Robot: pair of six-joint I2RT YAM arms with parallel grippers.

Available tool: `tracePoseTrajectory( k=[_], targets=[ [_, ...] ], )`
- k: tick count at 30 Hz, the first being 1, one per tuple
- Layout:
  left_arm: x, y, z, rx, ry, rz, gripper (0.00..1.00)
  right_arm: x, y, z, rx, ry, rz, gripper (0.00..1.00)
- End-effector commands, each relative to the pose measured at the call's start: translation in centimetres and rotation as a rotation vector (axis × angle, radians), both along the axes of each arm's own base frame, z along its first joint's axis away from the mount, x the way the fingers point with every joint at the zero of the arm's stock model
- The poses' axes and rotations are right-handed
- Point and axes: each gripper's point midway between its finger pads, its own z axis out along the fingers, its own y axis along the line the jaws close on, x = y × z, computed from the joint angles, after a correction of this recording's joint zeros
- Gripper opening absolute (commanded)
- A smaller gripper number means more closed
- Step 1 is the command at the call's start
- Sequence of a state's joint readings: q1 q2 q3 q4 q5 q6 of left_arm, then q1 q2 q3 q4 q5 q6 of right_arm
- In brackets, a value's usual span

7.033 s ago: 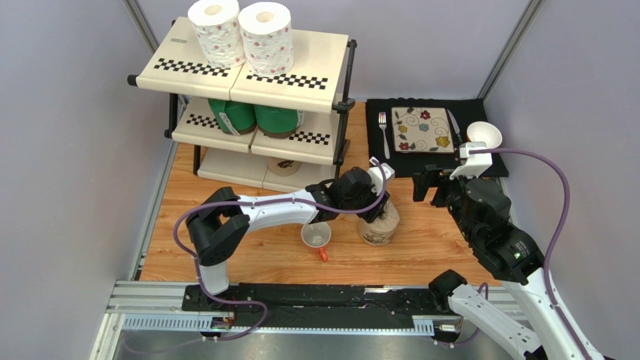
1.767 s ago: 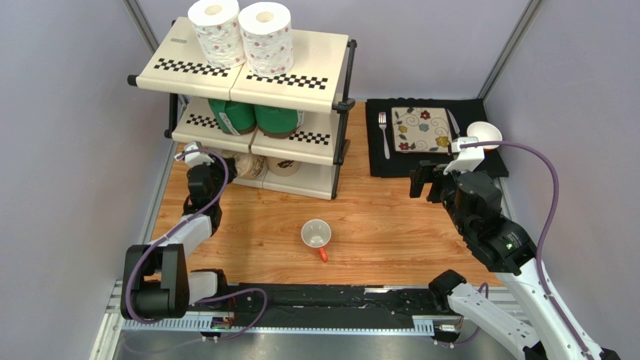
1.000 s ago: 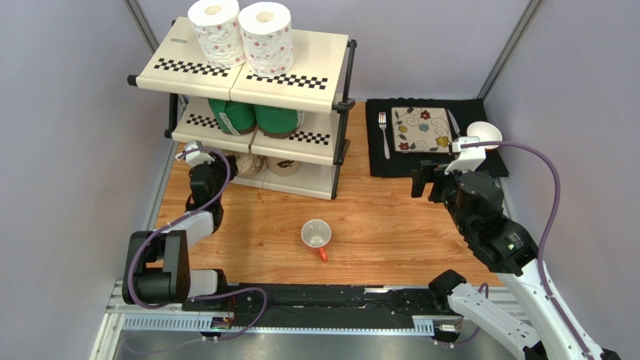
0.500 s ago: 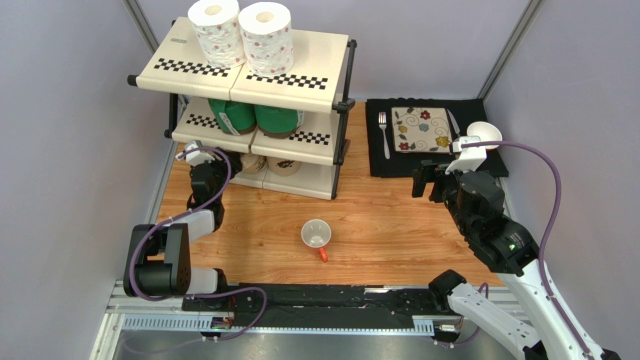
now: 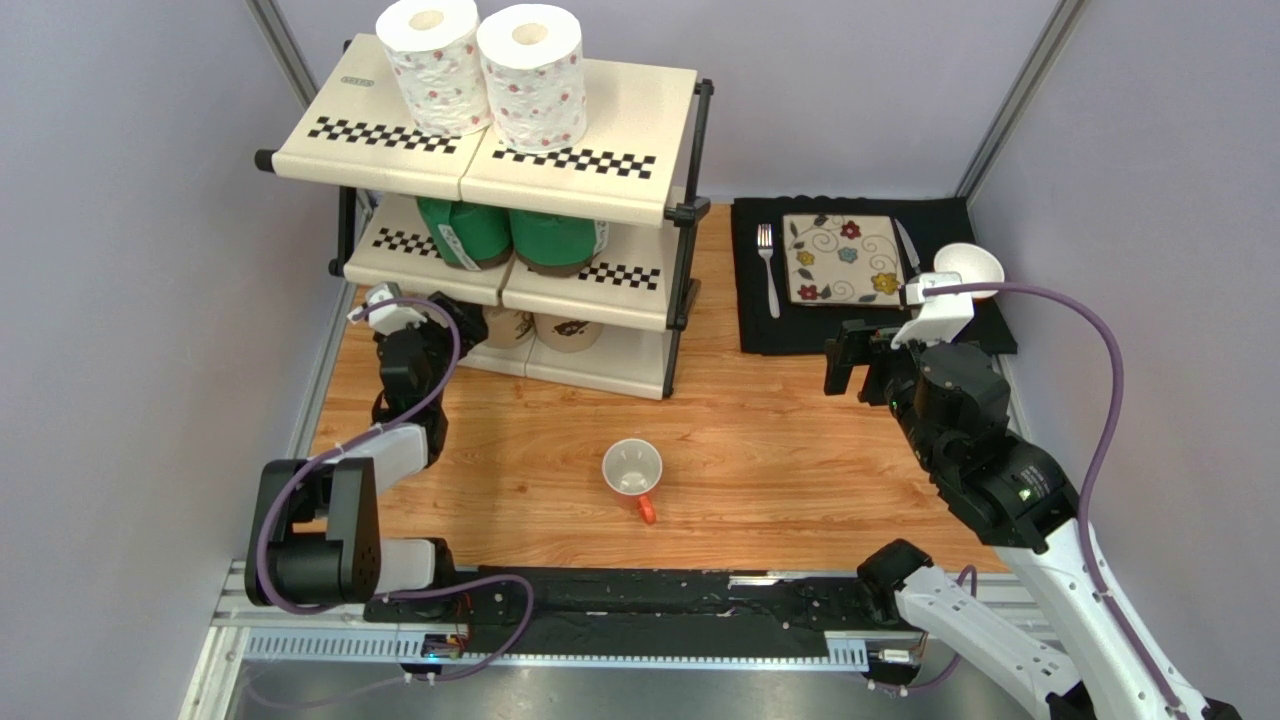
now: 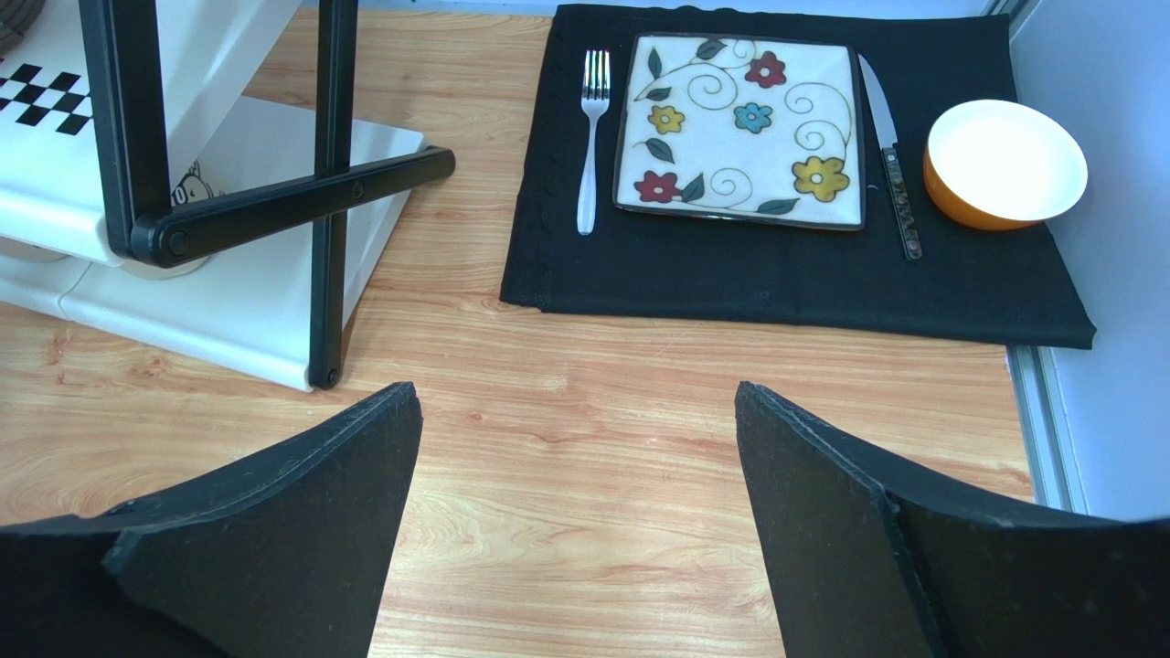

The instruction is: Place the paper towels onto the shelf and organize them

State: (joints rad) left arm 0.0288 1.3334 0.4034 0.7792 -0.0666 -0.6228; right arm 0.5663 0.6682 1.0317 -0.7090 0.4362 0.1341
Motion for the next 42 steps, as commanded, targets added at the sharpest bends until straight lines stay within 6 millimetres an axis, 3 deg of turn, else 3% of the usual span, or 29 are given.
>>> tracePoseTrajectory(
  k=[1,9,14,21,22,23,25,26,28,35,42],
  targets=[
    [-0.3,0.8,3.5,0.009,-0.106,0.035,0.92,-0.3,-0.2,2.1,0.027,-0.047,-0.001,0.89],
    [-1.2,1.0,5.7,0.014,-0.156,0.045,0.96,-0.7,-0.3,2.3,0.038,-0.051,0.002,0.89],
    [-3.0,0.8,5.9,0.008,-0.154,0.043,0.96,-1.0,-0.4,2.6,0.049,-0.055,0.003,0.89],
    [-6.6,0.8,4.6,0.018,-0.018,0.045,0.97,-1.5,-0.3,2.9,0.088,-0.063,0.013,0.91],
    [-6.9,1.1,5.2,0.035,-0.006,0.055,0.98,-1.4,-0.3,3.0,0.092,-0.066,0.011,0.93],
    [-8.0,1.7,4.1,0.060,0.072,0.081,0.98,-1.4,-0.4,3.0,0.095,-0.068,0.006,0.95],
    [-8.8,2.1,4.9,0.090,0.108,0.093,0.98,-1.4,-0.5,2.9,0.107,-0.064,-0.005,0.97],
    [-9.9,2.1,3.8,0.094,0.174,0.091,0.98,-1.4,-0.6,2.9,0.110,-0.066,-0.018,0.99],
    [-10.6,1.8,4.1,0.097,0.199,0.072,0.98,-1.2,-0.8,2.6,0.118,-0.063,-0.039,0.99],
    [-14.4,0.5,1.7,0.087,0.365,-0.003,0.99,-0.8,-1.2,2.3,0.180,-0.068,-0.105,0.99],
    [-16.1,-0.4,1.2,0.090,0.346,-0.059,0.99,-0.7,-1.9,2.2,0.260,-0.090,-0.176,0.99]
  ],
)
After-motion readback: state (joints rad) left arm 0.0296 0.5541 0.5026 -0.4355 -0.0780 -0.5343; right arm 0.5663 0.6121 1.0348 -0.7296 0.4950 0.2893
